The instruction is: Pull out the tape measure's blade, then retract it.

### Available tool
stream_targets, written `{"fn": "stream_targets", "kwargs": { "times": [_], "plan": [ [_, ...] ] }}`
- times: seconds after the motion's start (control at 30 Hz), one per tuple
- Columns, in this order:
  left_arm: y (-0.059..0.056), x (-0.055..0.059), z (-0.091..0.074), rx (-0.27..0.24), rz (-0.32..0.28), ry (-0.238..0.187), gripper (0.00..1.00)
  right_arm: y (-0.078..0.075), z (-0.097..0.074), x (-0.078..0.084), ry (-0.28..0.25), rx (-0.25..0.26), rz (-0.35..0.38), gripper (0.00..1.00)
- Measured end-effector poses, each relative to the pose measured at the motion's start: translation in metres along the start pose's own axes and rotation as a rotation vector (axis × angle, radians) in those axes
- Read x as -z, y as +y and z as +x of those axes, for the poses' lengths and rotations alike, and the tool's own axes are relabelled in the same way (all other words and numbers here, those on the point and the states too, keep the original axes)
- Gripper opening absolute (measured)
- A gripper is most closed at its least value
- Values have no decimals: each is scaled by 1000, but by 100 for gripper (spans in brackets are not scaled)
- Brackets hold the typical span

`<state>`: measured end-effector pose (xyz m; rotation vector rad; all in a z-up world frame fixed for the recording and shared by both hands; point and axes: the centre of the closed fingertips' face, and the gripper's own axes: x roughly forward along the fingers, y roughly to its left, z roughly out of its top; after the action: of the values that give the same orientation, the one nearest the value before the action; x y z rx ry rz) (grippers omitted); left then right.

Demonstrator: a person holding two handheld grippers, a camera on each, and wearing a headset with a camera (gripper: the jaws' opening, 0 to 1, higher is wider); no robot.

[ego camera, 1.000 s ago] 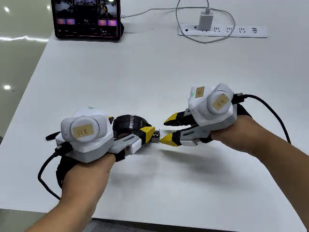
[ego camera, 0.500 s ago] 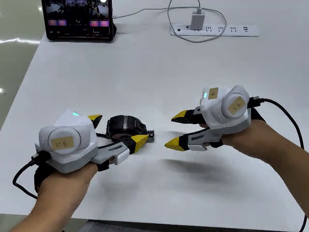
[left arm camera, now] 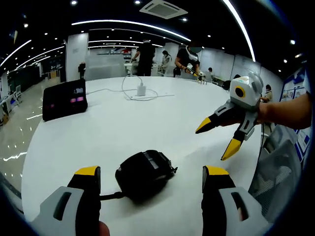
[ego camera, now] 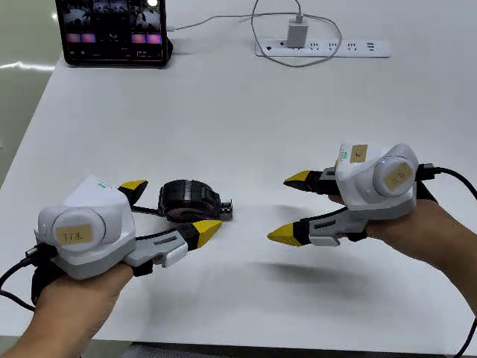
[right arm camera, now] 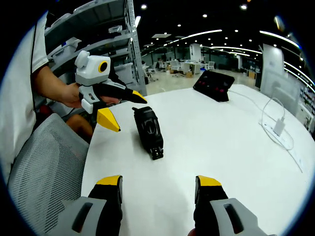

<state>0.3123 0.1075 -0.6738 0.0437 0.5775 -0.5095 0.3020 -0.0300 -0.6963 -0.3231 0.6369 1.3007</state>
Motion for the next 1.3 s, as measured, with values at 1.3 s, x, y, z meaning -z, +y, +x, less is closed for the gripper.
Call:
{"fn": "stream_targets", "kwargs": {
  "times": [1.3],
  "plan": [
    [-12, 23, -24, 116, 211, 74, 92, 3, -56, 12, -37, 152, 46, 75]
  ]
}}
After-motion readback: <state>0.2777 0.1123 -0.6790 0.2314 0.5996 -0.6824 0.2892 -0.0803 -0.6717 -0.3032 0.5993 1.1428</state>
